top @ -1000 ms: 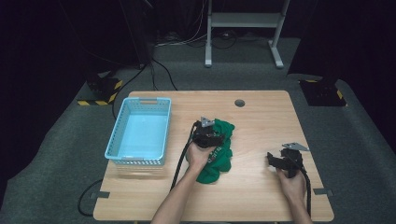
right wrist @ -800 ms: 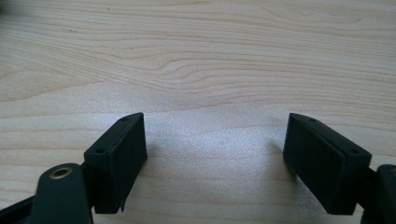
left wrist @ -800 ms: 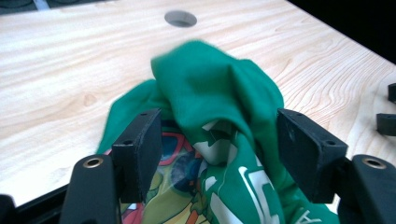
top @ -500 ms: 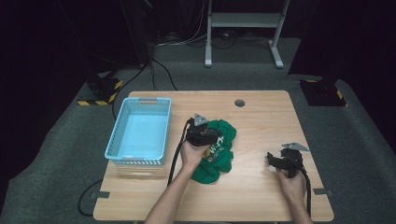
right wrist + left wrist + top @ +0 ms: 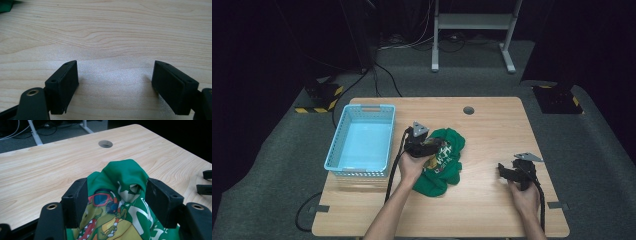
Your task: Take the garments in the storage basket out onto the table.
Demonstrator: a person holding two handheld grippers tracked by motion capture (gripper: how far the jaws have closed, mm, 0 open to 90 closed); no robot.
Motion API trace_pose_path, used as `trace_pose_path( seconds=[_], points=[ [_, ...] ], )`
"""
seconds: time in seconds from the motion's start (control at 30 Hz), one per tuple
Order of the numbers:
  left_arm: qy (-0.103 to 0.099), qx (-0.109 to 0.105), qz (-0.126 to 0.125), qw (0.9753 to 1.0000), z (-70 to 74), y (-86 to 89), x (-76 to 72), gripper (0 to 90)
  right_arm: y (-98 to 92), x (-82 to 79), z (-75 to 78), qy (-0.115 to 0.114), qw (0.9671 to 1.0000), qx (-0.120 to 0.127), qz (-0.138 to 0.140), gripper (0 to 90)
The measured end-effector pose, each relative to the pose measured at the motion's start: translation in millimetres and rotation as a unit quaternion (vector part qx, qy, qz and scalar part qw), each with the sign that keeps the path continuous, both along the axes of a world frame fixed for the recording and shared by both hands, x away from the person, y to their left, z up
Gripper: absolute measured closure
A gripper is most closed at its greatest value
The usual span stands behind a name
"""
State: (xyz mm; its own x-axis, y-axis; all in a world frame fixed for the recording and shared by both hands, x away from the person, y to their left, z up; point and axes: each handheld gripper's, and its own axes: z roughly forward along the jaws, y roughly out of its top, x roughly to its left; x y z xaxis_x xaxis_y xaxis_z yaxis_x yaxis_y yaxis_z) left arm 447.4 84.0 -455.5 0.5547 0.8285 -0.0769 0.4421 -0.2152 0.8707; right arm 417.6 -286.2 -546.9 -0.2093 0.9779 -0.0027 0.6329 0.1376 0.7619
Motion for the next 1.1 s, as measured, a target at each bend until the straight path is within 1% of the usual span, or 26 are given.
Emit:
trace_pose_path(
  seconds=[0.13, 0.23, 0.27, 0.43, 0.6, 0.9, 0.93, 1.1],
  points=[
    [-0.004, -0.001, 0.003, 1.0000, 1.9, 5.5, -3.2, 35.0, 0.0, 0.0, 0.0, 0.000, 1.0000, 0.000, 0.000, 21.1],
    [-0.004, 0.005, 0.002, 1.0000, 1.6, 8.1, -4.8, 35.0, 0.0, 0.0, 0.0, 0.000, 1.0000, 0.000, 0.000, 21.1],
    [-0.003, 0.007, 0.004, 1.0000, 1.3, 11.6, -6.6, 35.0, 0.0, 0.0, 0.1, 0.000, 1.0000, 0.000, 0.000, 21.1],
    [-0.008, 0.007, 0.006, 0.9999, 2.6, 18.6, -10.7, 35.1, 0.0, 0.0, 0.0, 0.000, 1.0000, 0.000, 0.000, 21.1],
    [-0.010, -0.002, 0.011, 0.9999, 4.9, 26.4, -13.5, 35.0, 0.0, 0.0, 0.0, 0.000, 1.0000, 0.000, 0.000, 21.1],
    [-0.016, -0.004, 0.013, 0.9998, 6.4, 32.6, -21.4, 34.9, 0.0, 0.0, 0.0, 0.000, 1.0000, 0.000, 0.000, 21.1],
    [-0.018, 0.002, 0.014, 0.9997, 5.9, 34.4, -23.9, 34.8, 0.0, 0.0, 0.0, 0.000, 1.0000, 0.000, 0.000, 21.1],
    [-0.019, 0.004, 0.015, 0.9997, 3.6, 41.2, -30.5, 34.6, 0.0, -0.1, 0.0, 0.000, 1.0000, 0.000, 0.000, 21.1]
  ],
)
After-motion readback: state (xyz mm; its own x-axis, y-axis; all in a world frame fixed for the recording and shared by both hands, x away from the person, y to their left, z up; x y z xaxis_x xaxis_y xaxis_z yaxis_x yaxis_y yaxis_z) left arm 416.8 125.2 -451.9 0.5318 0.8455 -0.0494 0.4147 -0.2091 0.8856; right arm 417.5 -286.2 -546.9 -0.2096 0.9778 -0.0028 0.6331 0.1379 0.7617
